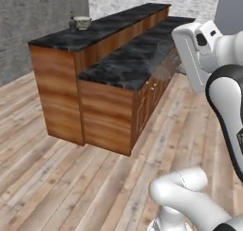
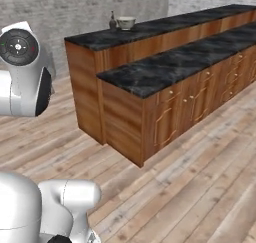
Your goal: There is a bowl on the dining counter. Grab a lemon wedge from the fridge and place it in the bowl. Then get the liquor bottle and glass cup from the cabinet and place them next to the bowl.
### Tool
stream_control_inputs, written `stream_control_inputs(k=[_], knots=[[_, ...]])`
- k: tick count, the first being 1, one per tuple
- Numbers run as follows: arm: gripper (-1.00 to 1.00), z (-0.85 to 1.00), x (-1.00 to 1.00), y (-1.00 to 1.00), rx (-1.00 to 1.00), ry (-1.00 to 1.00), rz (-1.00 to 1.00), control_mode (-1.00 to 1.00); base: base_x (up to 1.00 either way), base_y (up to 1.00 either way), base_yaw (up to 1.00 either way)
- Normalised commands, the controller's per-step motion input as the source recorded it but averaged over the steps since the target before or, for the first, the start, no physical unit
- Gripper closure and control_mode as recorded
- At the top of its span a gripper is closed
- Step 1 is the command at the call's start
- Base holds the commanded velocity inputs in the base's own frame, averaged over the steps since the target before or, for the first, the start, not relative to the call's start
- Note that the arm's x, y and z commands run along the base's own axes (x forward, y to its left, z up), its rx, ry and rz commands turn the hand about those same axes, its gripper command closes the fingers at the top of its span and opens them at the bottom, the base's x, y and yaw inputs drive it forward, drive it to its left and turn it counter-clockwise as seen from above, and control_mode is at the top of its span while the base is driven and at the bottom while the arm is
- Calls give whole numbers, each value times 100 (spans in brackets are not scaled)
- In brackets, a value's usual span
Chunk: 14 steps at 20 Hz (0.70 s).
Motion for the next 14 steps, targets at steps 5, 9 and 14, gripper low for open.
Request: stream_control_inputs(k=[5,9,14], knots=[[100,0,0,0,0,0,0,100,100,100,-17],[100,0,0,0,0,0,0,100,100,100,-18],[100,0,0,0,0,0,0,100,100,100,-19]])
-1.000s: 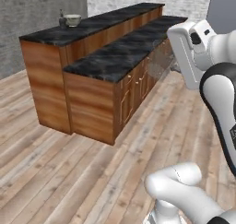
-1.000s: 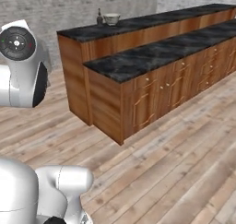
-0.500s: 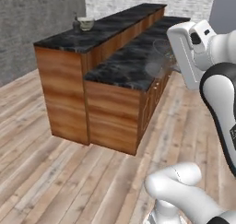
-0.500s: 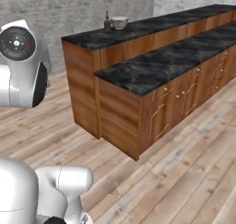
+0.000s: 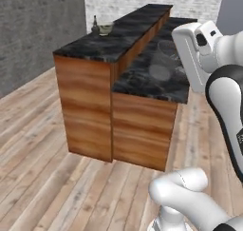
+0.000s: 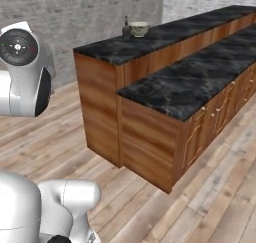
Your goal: There is a bowl on the dining counter. Grab a lemon wedge from the fridge and place it in the bowl. Then get the liquor bottle and glass cup from the cabinet and place them next to the bowl.
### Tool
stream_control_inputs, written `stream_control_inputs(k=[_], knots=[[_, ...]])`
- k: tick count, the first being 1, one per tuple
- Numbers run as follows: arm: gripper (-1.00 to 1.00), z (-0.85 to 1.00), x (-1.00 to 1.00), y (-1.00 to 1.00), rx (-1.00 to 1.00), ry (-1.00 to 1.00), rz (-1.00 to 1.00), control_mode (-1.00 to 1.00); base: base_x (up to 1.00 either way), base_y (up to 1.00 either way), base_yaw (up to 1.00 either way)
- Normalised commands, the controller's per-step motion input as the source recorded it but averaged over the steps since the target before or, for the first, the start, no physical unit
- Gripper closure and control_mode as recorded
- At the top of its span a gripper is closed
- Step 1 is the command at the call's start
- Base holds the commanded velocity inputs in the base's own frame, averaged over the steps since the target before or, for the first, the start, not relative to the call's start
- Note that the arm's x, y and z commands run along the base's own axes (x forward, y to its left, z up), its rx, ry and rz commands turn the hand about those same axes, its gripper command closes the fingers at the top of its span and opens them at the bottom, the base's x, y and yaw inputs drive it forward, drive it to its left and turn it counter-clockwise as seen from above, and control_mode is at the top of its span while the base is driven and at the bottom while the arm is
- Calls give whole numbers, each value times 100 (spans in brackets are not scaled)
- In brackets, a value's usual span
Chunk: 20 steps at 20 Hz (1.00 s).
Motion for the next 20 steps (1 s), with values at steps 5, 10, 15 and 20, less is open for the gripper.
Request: stream_control_inputs(k=[5,10,15,20], knots=[[100,0,0,0,0,0,0,100,100,100,-21],[100,0,0,0,0,0,0,100,100,97,-25],[100,0,0,0,0,0,0,100,100,96,-27],[100,0,0,0,0,0,0,100,100,97,-28]])
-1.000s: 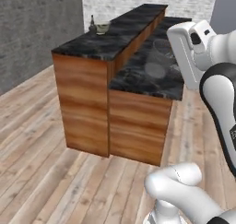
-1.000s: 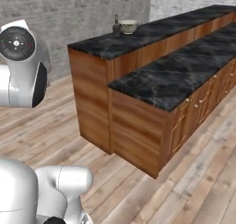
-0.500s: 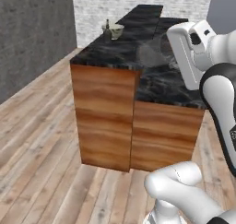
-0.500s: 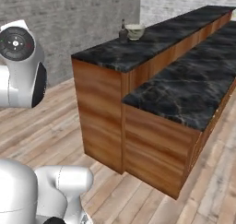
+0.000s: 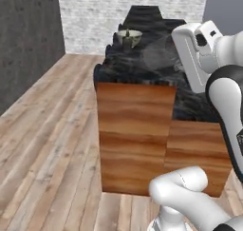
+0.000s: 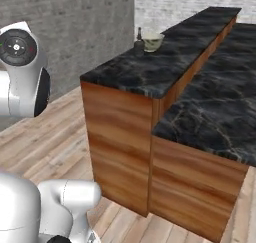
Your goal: There is a bowl on the dining counter. Grab a lemon wedge from the fridge and place it in the bowl. Then get the liquor bottle and glass cup from the cabinet and place them next to the bowl.
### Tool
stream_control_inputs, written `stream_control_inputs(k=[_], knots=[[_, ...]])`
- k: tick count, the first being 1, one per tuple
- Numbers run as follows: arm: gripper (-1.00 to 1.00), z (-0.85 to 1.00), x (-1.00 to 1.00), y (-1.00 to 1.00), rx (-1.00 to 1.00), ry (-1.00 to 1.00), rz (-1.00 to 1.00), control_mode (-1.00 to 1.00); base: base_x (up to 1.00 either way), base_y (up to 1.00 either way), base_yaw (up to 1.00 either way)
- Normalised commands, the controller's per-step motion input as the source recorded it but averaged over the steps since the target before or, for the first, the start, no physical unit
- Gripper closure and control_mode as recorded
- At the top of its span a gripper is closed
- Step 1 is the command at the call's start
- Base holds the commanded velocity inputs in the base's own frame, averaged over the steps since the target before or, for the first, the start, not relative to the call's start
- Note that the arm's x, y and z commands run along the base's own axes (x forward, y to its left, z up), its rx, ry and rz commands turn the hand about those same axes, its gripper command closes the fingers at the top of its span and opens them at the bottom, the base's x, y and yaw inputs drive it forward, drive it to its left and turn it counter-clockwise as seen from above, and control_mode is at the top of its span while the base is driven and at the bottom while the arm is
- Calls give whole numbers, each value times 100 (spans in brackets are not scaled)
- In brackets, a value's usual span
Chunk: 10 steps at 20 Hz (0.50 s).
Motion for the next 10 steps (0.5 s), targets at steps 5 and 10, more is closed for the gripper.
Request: stream_control_inputs(k=[5,10], knots=[[100,0,0,0,0,0,0,100,89,97,-33],[100,0,0,0,0,0,0,100,71,96,-43]])
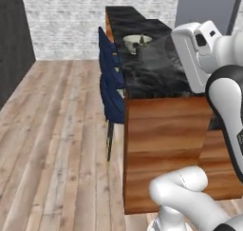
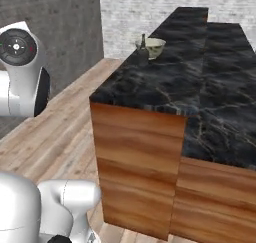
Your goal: There is a bowl on the dining counter. Grab a lemon wedge from the fridge and place it in the bowl. Then get the liquor bottle and glass cup from the cabinet and place them next to the bowl.
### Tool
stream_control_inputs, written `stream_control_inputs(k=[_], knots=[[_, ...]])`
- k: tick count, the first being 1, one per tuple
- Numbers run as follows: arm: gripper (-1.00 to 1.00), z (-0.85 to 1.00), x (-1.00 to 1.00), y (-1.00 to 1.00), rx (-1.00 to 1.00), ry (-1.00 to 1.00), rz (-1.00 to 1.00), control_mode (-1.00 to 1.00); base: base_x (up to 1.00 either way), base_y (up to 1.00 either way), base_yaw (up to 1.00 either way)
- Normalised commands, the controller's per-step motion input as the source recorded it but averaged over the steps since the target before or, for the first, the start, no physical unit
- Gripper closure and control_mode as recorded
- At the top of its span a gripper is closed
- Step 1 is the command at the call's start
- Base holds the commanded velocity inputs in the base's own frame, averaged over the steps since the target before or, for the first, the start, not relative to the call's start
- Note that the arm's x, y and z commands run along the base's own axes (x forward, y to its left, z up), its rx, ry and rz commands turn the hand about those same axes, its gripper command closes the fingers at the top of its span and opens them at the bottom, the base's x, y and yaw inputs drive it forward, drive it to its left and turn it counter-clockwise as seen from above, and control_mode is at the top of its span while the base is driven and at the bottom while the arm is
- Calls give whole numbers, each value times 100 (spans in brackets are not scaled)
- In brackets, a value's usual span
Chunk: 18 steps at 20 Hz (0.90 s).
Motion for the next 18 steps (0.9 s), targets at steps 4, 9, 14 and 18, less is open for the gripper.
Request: stream_control_inputs(k=[4,9,14,18], knots=[[100,0,0,0,0,0,0,100,60,97,-45],[100,0,0,0,0,0,0,100,56,97,-46],[100,0,0,0,0,0,0,100,54,92,-50],[100,0,0,0,0,0,0,100,61,79,-55]])
